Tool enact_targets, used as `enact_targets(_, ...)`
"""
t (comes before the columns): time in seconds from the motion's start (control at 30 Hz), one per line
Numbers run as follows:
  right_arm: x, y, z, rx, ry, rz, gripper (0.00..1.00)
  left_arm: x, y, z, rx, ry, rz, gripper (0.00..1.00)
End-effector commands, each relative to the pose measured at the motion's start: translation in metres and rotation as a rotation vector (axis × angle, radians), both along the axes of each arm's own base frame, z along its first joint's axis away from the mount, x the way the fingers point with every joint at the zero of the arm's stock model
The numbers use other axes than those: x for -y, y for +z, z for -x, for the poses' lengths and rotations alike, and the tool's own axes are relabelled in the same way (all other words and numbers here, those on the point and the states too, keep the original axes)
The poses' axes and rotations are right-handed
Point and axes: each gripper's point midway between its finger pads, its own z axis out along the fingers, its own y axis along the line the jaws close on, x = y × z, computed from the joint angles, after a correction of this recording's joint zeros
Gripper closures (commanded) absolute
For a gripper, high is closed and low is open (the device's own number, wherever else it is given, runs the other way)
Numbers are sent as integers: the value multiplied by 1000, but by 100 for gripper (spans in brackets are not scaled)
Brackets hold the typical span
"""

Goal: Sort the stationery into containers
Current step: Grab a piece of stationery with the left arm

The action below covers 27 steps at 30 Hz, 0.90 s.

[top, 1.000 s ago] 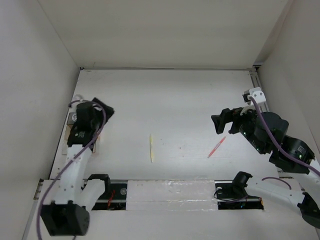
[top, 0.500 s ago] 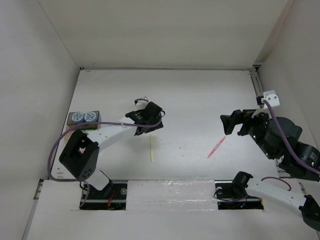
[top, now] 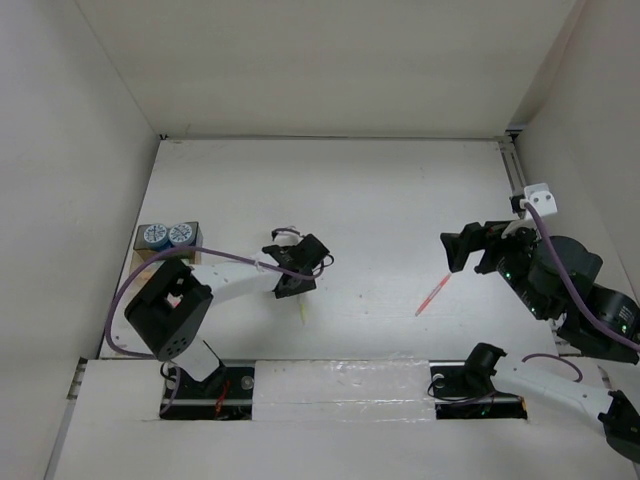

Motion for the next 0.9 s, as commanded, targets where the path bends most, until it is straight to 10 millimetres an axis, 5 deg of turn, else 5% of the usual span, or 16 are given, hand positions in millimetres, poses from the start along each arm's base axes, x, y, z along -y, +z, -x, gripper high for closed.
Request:
enact_targets(0.0,-9,6,-3,21,31,-7,0,0,0,13,-16,4,44,55)
enact_targets(0.13,-10,6,-3,21,31,-7,0,1,-6,16,-26,-2,59,55)
enact_targets(0.3,-10,6,-3,21,31,-7,0,9,-13,28,-63,-41,65,68)
enact_targets(0.47,-10,6,-3,21,31,-7,0,10,-26,36,-104,-39,70,100)
enact_targets(0.63,-10,6,-3,21,31,-7,0,16,-33,36,-122,-53,77,100)
enact_targets(0.73,-8,8,-1,27,31,-14,0,21,-14,21,-60,-31,88,100)
enact_targets(0.87,-6,9,0,33,31,-21,0,4,25,-17,38,120,130,100)
